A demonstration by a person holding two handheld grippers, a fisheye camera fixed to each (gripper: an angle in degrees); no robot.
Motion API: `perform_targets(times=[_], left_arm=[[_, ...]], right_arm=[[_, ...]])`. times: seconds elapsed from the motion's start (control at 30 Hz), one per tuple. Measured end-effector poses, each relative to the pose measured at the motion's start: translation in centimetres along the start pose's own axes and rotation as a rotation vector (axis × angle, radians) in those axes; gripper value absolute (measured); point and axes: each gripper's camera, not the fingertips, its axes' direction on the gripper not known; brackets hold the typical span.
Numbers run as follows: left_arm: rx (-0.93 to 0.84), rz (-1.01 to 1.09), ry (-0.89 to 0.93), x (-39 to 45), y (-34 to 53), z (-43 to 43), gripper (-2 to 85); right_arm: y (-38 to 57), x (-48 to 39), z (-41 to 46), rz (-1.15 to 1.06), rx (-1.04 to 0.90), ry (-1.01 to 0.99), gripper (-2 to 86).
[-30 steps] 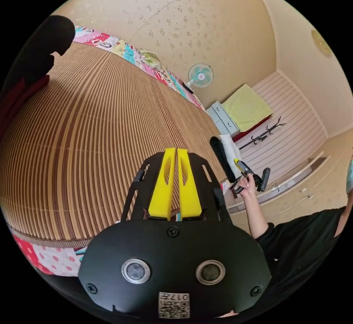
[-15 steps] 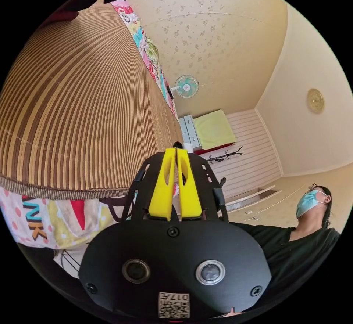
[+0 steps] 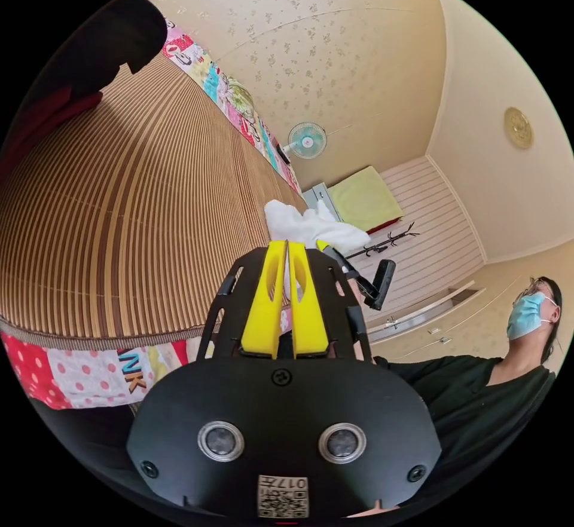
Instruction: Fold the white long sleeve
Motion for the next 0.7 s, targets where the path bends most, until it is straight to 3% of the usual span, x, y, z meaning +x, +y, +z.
perform_targets(times=[0.1, 0.23, 0.33, 0.43, 0.47, 0.7], left_arm=[[-0.027, 0.048, -0.083, 0.7, 0.9, -0.4, 1.3], [-0.076, 0.089, -0.102, 1.1, 1.5, 0.7, 4.2], [-0.119, 0.110, -0.110, 1.5, 1.4, 3.6, 5.8], [-0.110, 0.115, -0.070, 2.3, 1.2, 6.4, 6.5], [-0.105, 0.117, -0.065, 2.5, 1.2, 6.8, 6.5], [-0.179, 0.169, -0.088, 4.8, -1.6, 13.3, 6.8]], right_arm=[[2.2, -0.2, -2.5, -0.001, 0.086, -0.059, 1.9], [-1.6, 0.6, -6.4, -0.024, 0.224, 0.152, 4.5], [-7.7, 4.1, -4.6, -0.001, 0.123, 0.185, 8.1], [-10.8, 7.9, 1.8, 0.034, -0.154, 0.224, 8.9], [-10.4, 8.9, 3.8, 0.057, -0.244, 0.176, 7.6], [1.2, 3.7, -2.5, 0.015, -0.018, 0.002, 2.3]])
